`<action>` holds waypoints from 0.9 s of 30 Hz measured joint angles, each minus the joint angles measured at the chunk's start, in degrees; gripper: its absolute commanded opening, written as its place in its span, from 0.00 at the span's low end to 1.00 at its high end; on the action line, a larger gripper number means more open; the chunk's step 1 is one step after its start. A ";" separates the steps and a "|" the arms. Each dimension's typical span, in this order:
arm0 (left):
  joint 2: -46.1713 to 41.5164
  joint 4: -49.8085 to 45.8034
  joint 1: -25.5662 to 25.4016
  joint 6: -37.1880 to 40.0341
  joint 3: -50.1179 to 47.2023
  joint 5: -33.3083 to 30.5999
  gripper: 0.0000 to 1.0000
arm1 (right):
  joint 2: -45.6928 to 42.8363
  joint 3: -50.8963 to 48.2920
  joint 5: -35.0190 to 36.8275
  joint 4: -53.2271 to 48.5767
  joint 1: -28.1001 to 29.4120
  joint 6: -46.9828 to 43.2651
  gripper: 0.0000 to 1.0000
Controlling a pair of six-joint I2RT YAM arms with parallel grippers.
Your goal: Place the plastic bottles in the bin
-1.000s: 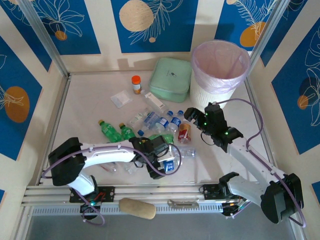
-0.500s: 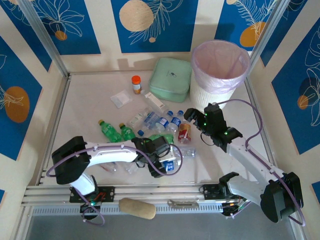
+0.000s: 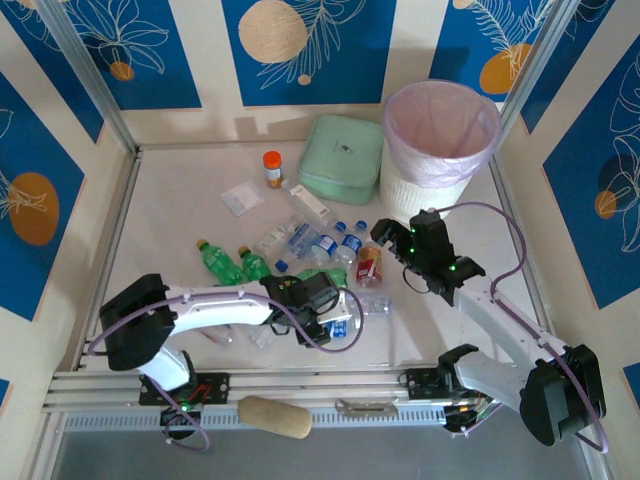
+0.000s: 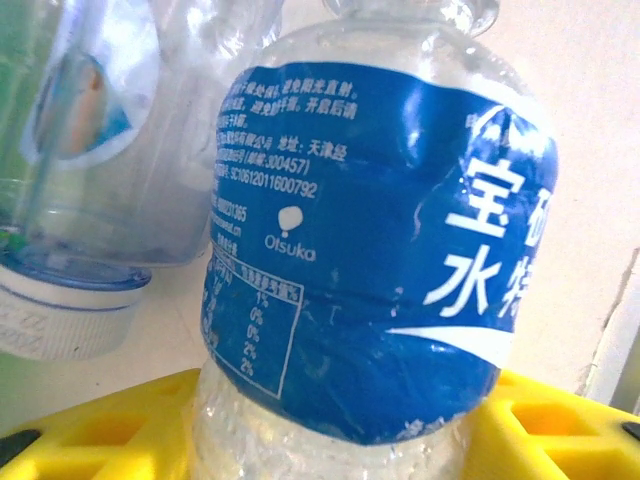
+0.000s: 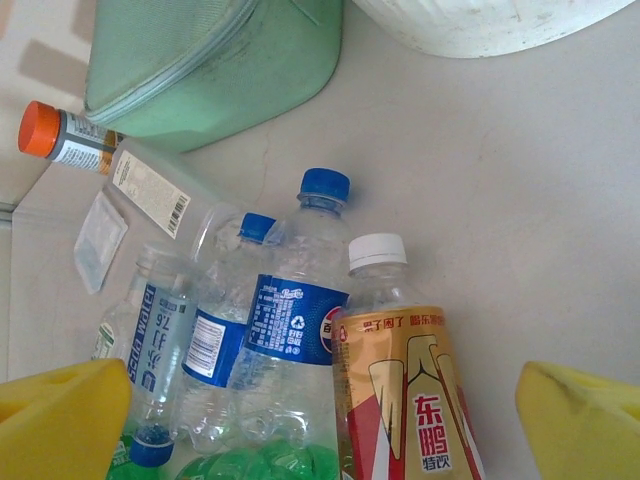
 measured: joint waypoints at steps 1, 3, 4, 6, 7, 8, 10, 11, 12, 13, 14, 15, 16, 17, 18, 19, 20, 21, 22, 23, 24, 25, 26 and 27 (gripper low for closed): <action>-0.96 -0.04 0.00 0.00 -0.11 -0.17 0.53 | -0.13 -0.07 0.00 -0.02 -0.09 0.00 0.99; -3.34 -0.42 0.00 0.00 -0.24 -0.72 0.53 | -0.52 -0.11 0.00 -0.04 -0.28 -0.02 0.99; -4.76 -0.42 0.02 -0.02 -0.31 -0.94 0.53 | -0.79 -0.11 0.00 -0.04 -0.44 -0.02 0.99; -8.02 -0.35 0.37 -0.22 -0.46 -1.29 0.52 | -1.25 -0.11 0.00 -0.02 -0.74 -0.02 0.99; -9.81 -0.15 0.90 -0.48 -0.55 -1.29 0.53 | -1.42 -0.11 -0.02 -0.04 -0.81 -0.02 0.99; -11.54 0.31 1.51 -0.98 -0.66 -1.11 0.53 | -1.62 -0.11 -0.07 -0.02 -0.96 -0.04 0.99; -14.38 1.33 3.63 -2.14 -0.76 -0.44 0.52 | -1.88 -0.09 -0.42 -0.02 -1.22 -0.04 0.99; -15.56 2.16 5.40 -3.08 -0.76 0.09 0.53 | -2.05 -0.07 -0.79 0.00 -1.38 -0.04 0.99; -16.28 2.91 7.10 -4.13 -0.76 0.61 0.53 | -2.27 -0.07 -1.33 0.00 -1.51 -0.04 0.99; -16.76 3.96 9.20 -5.51 -0.76 1.11 0.53 | -2.64 -0.04 -1.84 0.07 -1.55 -0.07 0.99; -16.90 4.98 11.26 -7.13 -0.76 1.66 0.53 | -2.99 -0.04 -2.56 0.39 -1.62 -0.07 0.99; -16.90 5.88 13.03 -8.59 -0.76 2.23 0.53 | -3.32 -0.02 -3.43 0.98 -1.62 -0.07 0.99; -16.83 7.04 14.93 -10.54 -0.76 2.84 0.53 | -3.58 0.04 -4.79 1.99 -1.62 -0.04 0.99; -16.81 8.57 16.76 -12.74 -0.81 3.50 0.53 | -3.67 0.15 -5.99 3.02 -1.62 -0.04 0.99; -16.81 10.21 17.88 -14.71 -0.90 3.98 0.53 | -3.67 0.28 -7.37 4.02 -1.60 -0.04 0.99; -16.81 12.74 19.23 -17.05 -1.14 4.44 0.52 | -3.58 0.39 -8.98 5.60 -1.51 -0.07 0.99; -16.74 15.26 20.09 -19.08 -1.42 4.74 0.52 | -3.54 0.50 -10.21 6.78 -1.36 -0.07 0.99; -16.68 17.88 20.63 -21.18 -1.73 5.22 0.52 | -3.30 0.66 -11.54 8.17 -1.01 -0.24 0.99; -16.50 20.63 20.94 -23.34 -1.99 5.95 0.52 | -2.93 0.92 -13.00 9.86 -0.42 -0.61 0.99; -16.00 23.32 21.22 -25.46 -2.16 6.97 0.52 | -2.51 1.18 -14.08 10.95 0.13 -1.03 0.99; -15.39 25.73 21.49 -27.17 -2.16 7.87 0.52 | -2.08 1.51 -15.06 12.07 0.76 -1.57 0.99; -14.45 28.24 21.75 -28.92 -2.16 9.03 0.52 | -1.60 1.90 -16.04 13.03 1.55 -2.19 0.99; -13.44 30.45 21.88 -30.51 -2.16 10.27 0.52 | -1.20 2.25 -16.94 13.86 2.23 -2.82 0.99; -12.50 32.00 22.05 -31.78 -2.14 11.39 0.52 | -0.87 2.54 -17.70 14.67 2.89 -3.34 0.99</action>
